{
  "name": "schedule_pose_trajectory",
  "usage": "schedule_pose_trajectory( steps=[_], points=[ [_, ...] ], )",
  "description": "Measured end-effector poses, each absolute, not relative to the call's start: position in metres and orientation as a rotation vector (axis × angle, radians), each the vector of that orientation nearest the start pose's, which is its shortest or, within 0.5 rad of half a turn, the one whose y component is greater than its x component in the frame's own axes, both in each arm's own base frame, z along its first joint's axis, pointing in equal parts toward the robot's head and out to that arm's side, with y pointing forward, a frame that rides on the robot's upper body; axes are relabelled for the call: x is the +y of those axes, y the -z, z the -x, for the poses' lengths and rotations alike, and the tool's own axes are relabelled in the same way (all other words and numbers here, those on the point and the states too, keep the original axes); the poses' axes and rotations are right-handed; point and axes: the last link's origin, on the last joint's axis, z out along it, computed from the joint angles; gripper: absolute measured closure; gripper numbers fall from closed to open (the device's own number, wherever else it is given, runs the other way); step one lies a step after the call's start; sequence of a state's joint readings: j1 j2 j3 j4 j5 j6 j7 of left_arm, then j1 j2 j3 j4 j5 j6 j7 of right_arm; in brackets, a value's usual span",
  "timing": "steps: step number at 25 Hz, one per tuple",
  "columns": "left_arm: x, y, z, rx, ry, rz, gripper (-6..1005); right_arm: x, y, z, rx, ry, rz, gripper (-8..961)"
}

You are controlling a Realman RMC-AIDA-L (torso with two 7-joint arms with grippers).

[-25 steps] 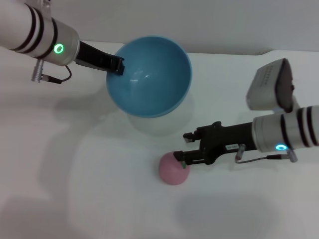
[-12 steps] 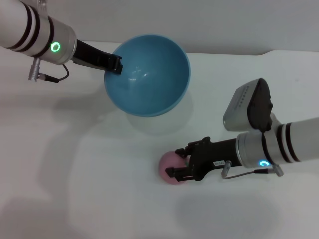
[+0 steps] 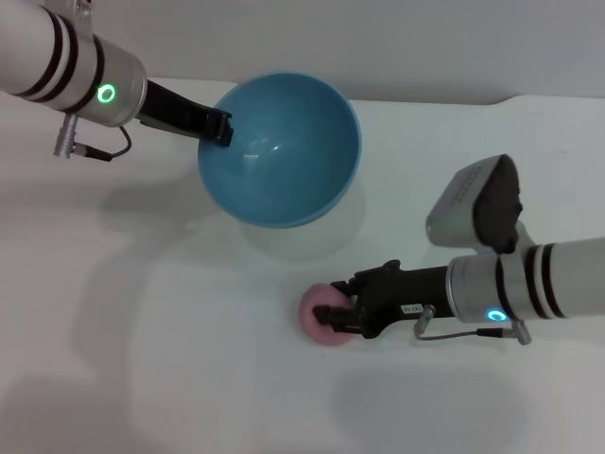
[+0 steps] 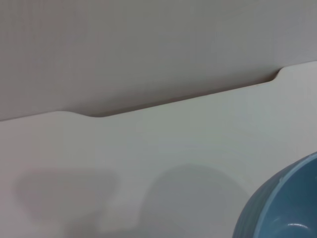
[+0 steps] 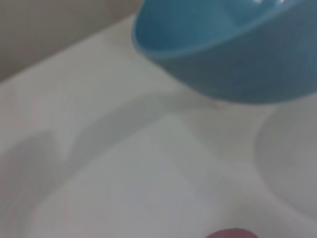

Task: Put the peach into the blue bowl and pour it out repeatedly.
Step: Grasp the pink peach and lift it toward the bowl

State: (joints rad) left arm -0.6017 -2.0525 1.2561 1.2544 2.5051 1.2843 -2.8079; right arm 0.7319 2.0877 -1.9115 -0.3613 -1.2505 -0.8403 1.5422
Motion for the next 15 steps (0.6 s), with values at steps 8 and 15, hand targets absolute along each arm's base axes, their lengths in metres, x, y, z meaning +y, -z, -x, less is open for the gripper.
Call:
schedule_pose_trajectory(
  steps=[8,15],
  points=[
    [0.394,-0.022,0.197,-1.298,-0.048,2.253,1000,0.329,0.118,-0.233,0.962,-0.446,2.828,570],
    [0.388,-0.017,0.202,-1.318,-0.077,2.264,1001,0.321,0.047,-0.275,1.171,-0.758,2.65,802]
  ],
)
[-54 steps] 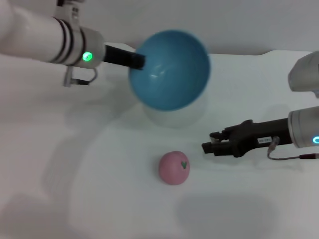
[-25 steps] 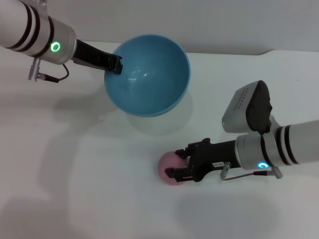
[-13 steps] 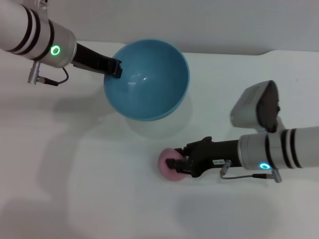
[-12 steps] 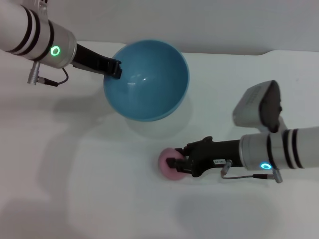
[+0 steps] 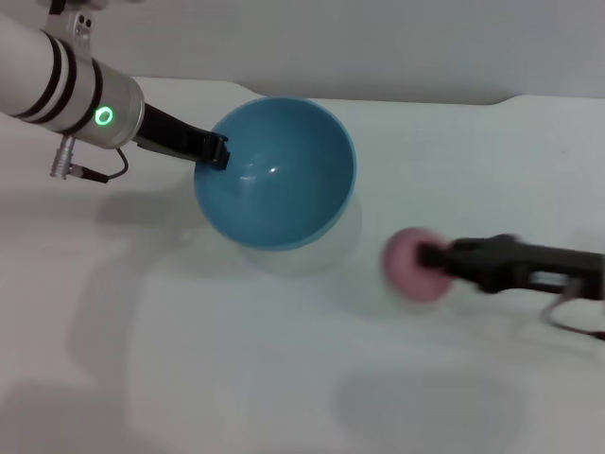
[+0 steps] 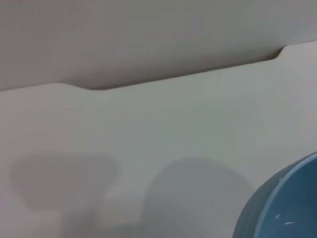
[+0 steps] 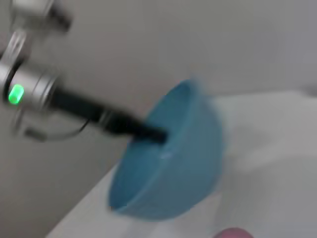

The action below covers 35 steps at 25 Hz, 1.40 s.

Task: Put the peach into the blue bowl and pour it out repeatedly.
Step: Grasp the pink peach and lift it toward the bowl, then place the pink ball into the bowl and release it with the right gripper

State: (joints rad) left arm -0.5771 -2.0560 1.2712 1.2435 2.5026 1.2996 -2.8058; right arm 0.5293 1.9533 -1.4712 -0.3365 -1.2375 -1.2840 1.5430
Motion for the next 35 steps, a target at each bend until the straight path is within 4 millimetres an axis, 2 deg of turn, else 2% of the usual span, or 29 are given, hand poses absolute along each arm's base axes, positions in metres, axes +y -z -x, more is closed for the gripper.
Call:
schedule_pose_trajectory(
  steps=[4,6,10,13,14,17,22,28,32,35],
  points=[
    [0.384,-0.012,0.209,-1.349,-0.093,2.266,1001,0.312,0.008,-0.308,1.235,-0.864,2.461,837],
    [0.381,-0.005,0.21,-1.359,-0.115,2.281,1001,0.308,-0.01,-0.314,1.213,-0.928,2.408,856],
    [0.374,0.021,0.206,-1.33,-0.202,2.353,1001,0.305,-0.045,-0.306,1.08,-1.073,2.384,886],
    [0.37,0.041,0.2,-1.308,-0.245,2.412,1000,0.305,-0.055,-0.287,0.959,-1.131,2.455,892],
    [0.367,0.054,0.193,-1.301,-0.258,2.457,1000,0.305,-0.055,-0.279,0.908,-1.135,2.506,894],
    [0.365,0.068,0.188,-1.288,-0.272,2.496,1000,0.308,-0.046,-0.256,0.783,-1.082,2.661,900],
    [0.362,0.094,0.175,-1.255,-0.308,2.539,1000,0.315,-0.012,-0.23,0.652,-0.832,2.862,898],
    [0.362,0.094,0.171,-1.264,-0.291,2.551,1001,0.325,0.015,-0.219,0.665,-0.62,2.968,896],
    [0.363,0.092,0.171,-1.274,-0.289,2.547,1001,0.33,0.021,-0.221,0.709,-0.529,2.963,720],
    [0.363,0.091,0.171,-1.274,-0.296,2.552,1000,0.33,0.021,-0.222,0.71,-0.523,2.96,645]
  ],
)
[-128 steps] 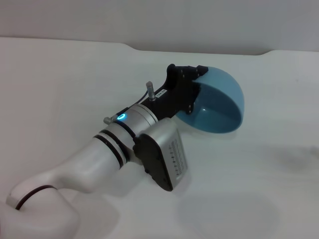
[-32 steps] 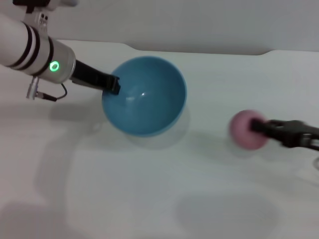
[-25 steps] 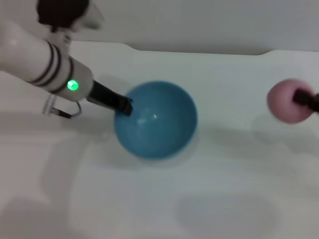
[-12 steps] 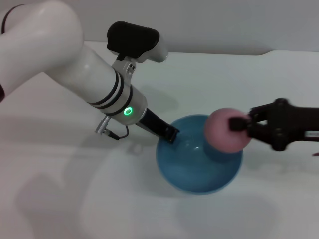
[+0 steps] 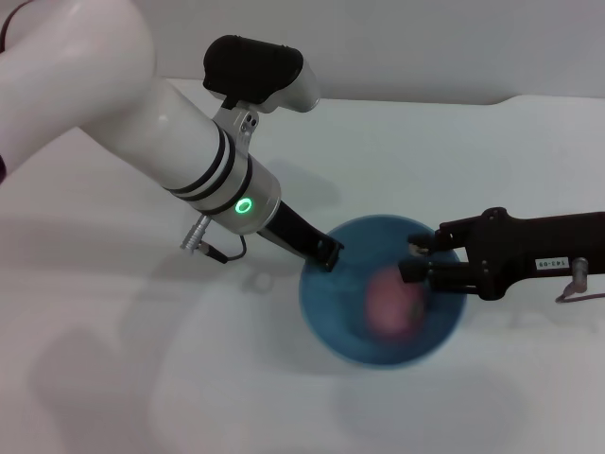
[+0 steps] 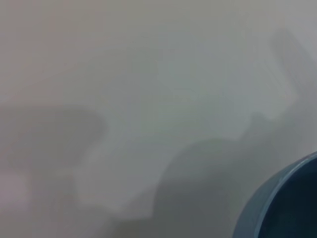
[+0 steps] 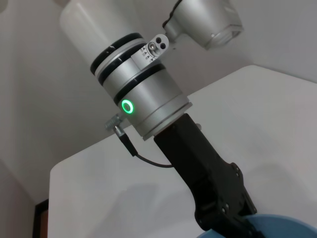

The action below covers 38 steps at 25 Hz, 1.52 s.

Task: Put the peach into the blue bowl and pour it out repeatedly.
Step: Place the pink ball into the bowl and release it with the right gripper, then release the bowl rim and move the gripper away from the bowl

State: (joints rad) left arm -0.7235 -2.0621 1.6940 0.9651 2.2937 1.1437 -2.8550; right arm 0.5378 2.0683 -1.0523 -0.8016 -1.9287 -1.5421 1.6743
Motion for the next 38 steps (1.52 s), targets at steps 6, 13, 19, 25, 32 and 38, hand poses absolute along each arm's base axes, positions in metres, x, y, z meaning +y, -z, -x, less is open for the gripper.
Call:
schedule_pose_trajectory(
  steps=[6,13,19,25,32,38],
  points=[
    [0.364,0.09,0.168,-1.259,-0.308,2.558,989,0.33,0.017,-0.223,0.701,-0.531,2.949,545],
    [0.364,0.092,0.167,-1.238,-0.33,2.57,970,0.334,-0.018,-0.23,0.786,-0.872,2.69,545],
    [0.364,0.097,0.177,-1.255,-0.328,2.545,953,0.326,-0.044,-0.257,0.875,-1.007,2.473,545],
    [0.359,0.105,0.193,-1.292,-0.383,2.517,936,0.316,-0.041,-0.272,0.872,-1.133,2.359,545],
    [0.359,0.105,0.193,-1.289,-0.389,2.519,917,0.314,-0.04,-0.276,0.863,-1.143,2.34,545],
    [0.359,0.106,0.187,-1.241,-0.396,2.543,700,0.314,-0.039,-0.277,0.861,-1.134,2.337,545]
  ],
)
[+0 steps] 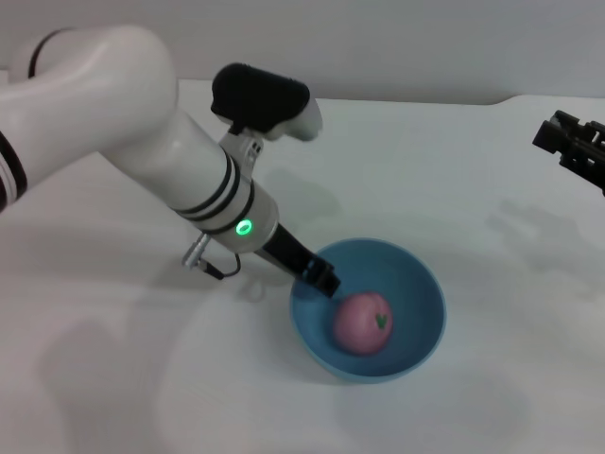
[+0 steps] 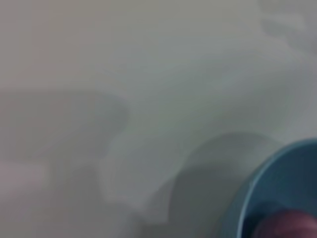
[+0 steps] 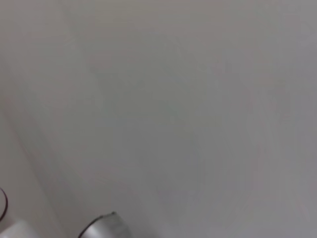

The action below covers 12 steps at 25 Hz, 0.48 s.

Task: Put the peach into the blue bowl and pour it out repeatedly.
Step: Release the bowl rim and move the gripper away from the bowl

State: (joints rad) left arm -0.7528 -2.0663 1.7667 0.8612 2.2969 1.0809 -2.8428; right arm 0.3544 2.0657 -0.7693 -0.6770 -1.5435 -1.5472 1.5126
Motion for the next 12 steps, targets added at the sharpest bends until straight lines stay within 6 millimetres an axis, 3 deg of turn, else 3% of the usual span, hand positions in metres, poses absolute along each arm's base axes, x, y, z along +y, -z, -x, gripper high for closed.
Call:
schedule_pose_trajectory(
  steps=[12],
  points=[
    [0.38,0.078,0.179,-1.332,-0.104,2.547,533,0.316,-0.036,-0.283,0.889,-1.107,2.308,545]
  ],
)
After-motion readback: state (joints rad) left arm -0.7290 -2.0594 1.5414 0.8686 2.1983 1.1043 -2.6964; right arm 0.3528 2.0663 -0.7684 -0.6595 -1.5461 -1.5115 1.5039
